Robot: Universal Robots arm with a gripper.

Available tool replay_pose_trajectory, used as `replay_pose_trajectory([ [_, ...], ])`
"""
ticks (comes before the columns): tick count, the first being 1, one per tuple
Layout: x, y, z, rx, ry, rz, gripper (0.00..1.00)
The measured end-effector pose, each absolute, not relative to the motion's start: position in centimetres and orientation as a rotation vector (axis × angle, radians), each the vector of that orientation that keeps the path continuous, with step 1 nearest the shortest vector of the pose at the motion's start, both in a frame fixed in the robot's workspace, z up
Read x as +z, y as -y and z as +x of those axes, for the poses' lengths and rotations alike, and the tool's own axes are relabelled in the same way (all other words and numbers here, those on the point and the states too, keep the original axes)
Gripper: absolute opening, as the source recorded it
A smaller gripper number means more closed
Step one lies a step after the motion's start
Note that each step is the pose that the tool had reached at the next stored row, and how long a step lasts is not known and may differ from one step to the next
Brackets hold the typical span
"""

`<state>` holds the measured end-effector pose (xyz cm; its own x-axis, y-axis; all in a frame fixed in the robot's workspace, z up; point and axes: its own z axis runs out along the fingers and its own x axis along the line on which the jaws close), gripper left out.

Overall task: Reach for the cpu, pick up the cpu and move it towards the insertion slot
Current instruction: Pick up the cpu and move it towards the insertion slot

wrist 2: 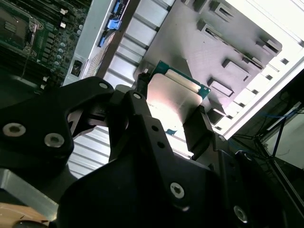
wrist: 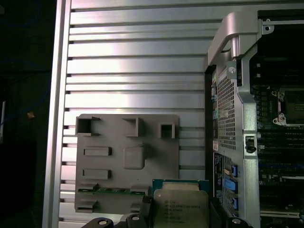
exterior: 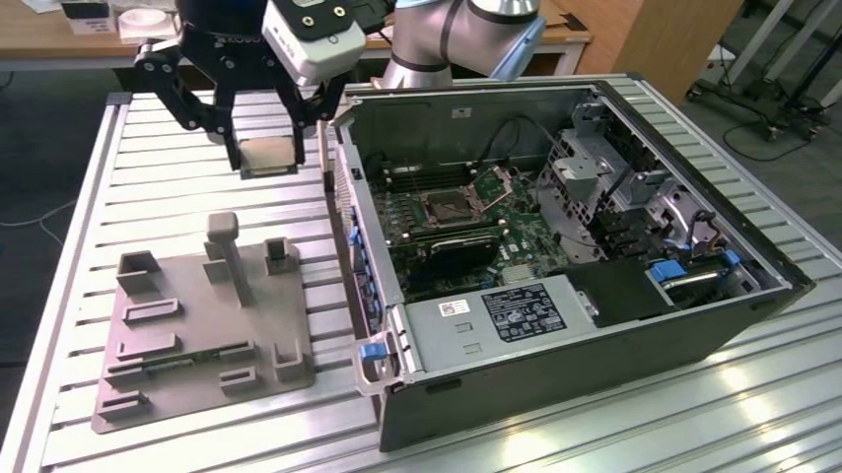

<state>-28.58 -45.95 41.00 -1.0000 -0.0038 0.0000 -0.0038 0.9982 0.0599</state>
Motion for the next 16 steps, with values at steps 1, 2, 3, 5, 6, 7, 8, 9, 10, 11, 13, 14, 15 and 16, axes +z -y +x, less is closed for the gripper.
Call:
replay_pose_trajectory([
  [1, 41.0, 46.0, -28.5, -0.094, 3.140, 0.006, 0.55],
  [2, 41.0, 46.0, -28.4, -0.094, 3.140, 0.006, 0.55],
  [3, 41.0, 46.0, -28.3, -0.094, 3.140, 0.006, 0.55],
  [5, 41.0, 46.0, -28.1, -0.094, 3.140, 0.006, 0.55],
  [6, 41.0, 46.0, -28.0, -0.094, 3.140, 0.006, 0.55],
  [7, 41.0, 46.0, -27.9, -0.094, 3.140, 0.006, 0.55],
  [8, 41.0, 46.0, -27.8, -0.094, 3.140, 0.006, 0.55],
  [9, 41.0, 46.0, -27.7, -0.094, 3.140, 0.006, 0.55],
  [10, 41.0, 46.0, -27.6, -0.094, 3.140, 0.006, 0.55],
  [11, 41.0, 46.0, -27.5, -0.094, 3.140, 0.006, 0.55],
  [13, 41.0, 46.0, -27.3, -0.094, 3.140, 0.006, 0.55],
  [14, 41.0, 46.0, -27.2, -0.094, 3.140, 0.006, 0.55],
  [15, 41.0, 46.0, -27.1, -0.094, 3.140, 0.006, 0.55],
  [16, 41.0, 46.0, -27.0, -0.094, 3.140, 0.006, 0.55],
])
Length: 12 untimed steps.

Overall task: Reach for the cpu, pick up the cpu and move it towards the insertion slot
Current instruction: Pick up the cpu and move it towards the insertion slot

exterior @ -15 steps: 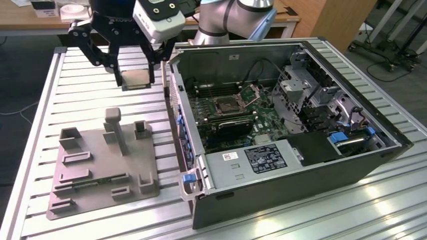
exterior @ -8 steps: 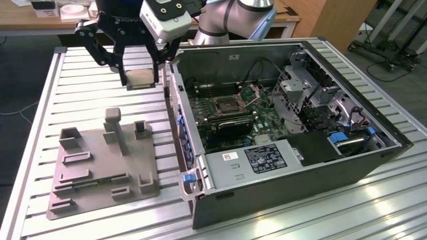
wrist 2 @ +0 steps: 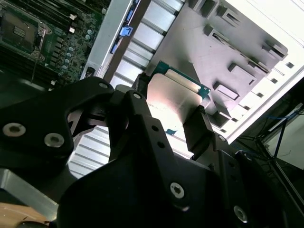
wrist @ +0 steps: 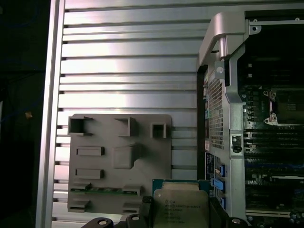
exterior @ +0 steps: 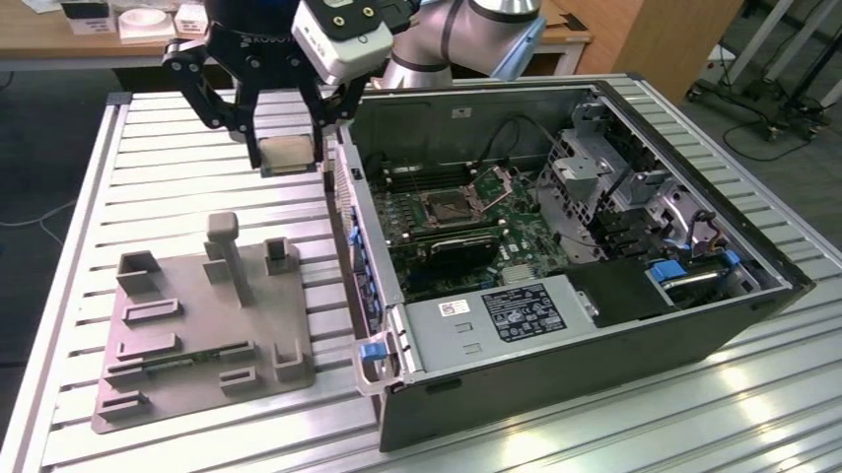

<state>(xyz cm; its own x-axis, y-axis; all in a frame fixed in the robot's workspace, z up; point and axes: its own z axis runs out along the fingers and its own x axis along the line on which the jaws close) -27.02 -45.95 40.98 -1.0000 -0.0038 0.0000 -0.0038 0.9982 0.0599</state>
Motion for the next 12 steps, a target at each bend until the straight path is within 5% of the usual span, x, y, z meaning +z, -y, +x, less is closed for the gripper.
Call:
replay_pose_trajectory([
  [12, 40.9, 46.0, -25.7, -0.094, 3.140, 0.006, 0.55],
])
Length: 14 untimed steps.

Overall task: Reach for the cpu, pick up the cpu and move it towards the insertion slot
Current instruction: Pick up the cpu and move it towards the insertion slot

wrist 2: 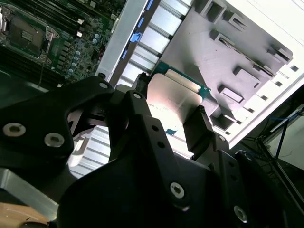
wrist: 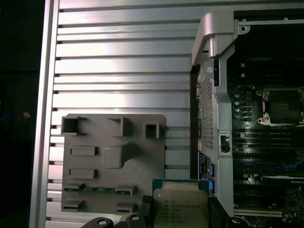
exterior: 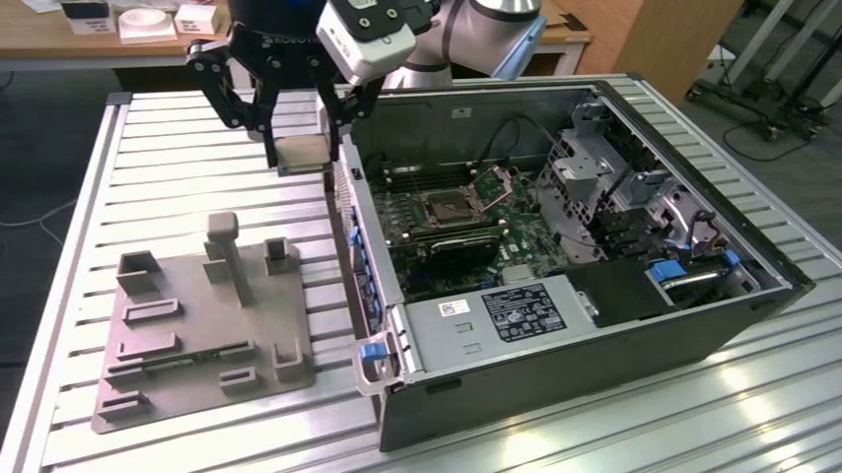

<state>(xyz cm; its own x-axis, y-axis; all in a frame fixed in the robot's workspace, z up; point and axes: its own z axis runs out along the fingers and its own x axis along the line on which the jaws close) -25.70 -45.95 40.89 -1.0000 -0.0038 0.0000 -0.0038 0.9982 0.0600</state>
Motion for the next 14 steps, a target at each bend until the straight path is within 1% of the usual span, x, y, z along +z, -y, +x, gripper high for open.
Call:
replay_pose_trajectory([
  [14, 40.80, 45.96, -24.79, -0.094, 3.140, 0.006, 0.55],
])
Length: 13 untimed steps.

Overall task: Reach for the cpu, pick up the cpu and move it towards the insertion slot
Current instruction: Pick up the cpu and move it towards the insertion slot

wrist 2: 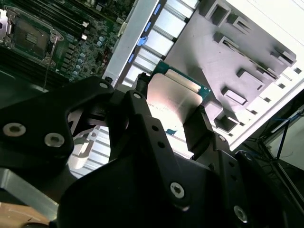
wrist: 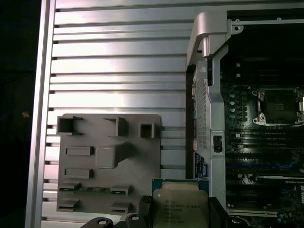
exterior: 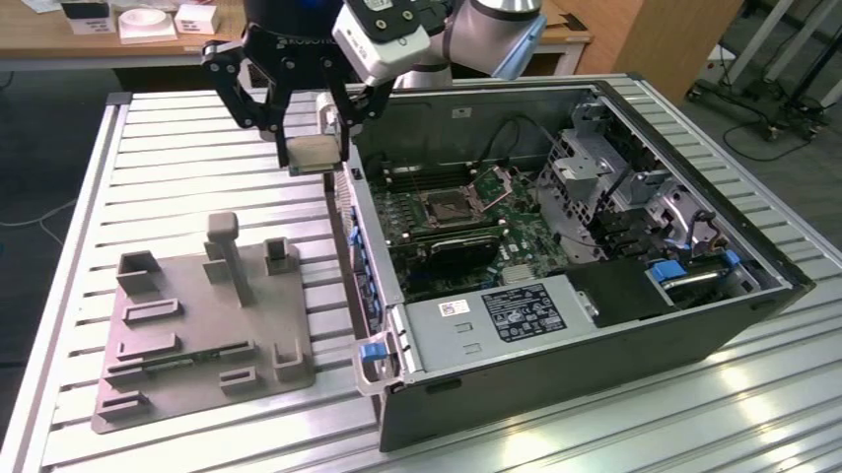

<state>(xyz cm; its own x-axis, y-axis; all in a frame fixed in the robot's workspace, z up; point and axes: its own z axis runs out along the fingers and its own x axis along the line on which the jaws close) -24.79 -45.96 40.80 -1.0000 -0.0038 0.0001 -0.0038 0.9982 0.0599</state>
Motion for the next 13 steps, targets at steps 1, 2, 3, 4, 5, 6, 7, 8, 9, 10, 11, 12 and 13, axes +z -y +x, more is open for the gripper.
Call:
replay_pose_trajectory([
  [1, 40.8, 46.0, -24.6, -0.094, 3.140, 0.006, 0.55],
  [2, 40.8, 46.0, -24.5, -0.094, 3.140, 0.006, 0.55],
  [3, 40.8, 46.0, -24.4, -0.094, 3.140, 0.006, 0.55],
  [4, 40.8, 46.0, -24.3, -0.094, 3.140, 0.006, 0.55],
  [5, 40.8, 46.0, -24.2, -0.094, 3.140, 0.006, 0.55],
  [6, 40.8, 46.0, -24.1, -0.094, 3.140, 0.006, 0.55],
  [7, 40.8, 46.0, -24.0, -0.094, 3.140, 0.006, 0.55],
  [8, 40.8, 46.0, -23.9, -0.094, 3.140, 0.006, 0.55],
  [9, 40.8, 46.0, -23.8, -0.094, 3.140, 0.006, 0.55],
  [10, 40.7, 46.0, -23.7, -0.094, 3.140, 0.006, 0.55],
  [11, 40.7, 46.0, -23.6, -0.094, 3.140, 0.006, 0.55],
  [12, 40.7, 46.0, -23.5, -0.094, 3.140, 0.006, 0.55],
  [13, 40.7, 46.0, -23.3, -0.094, 3.140, 0.006, 0.55],
])
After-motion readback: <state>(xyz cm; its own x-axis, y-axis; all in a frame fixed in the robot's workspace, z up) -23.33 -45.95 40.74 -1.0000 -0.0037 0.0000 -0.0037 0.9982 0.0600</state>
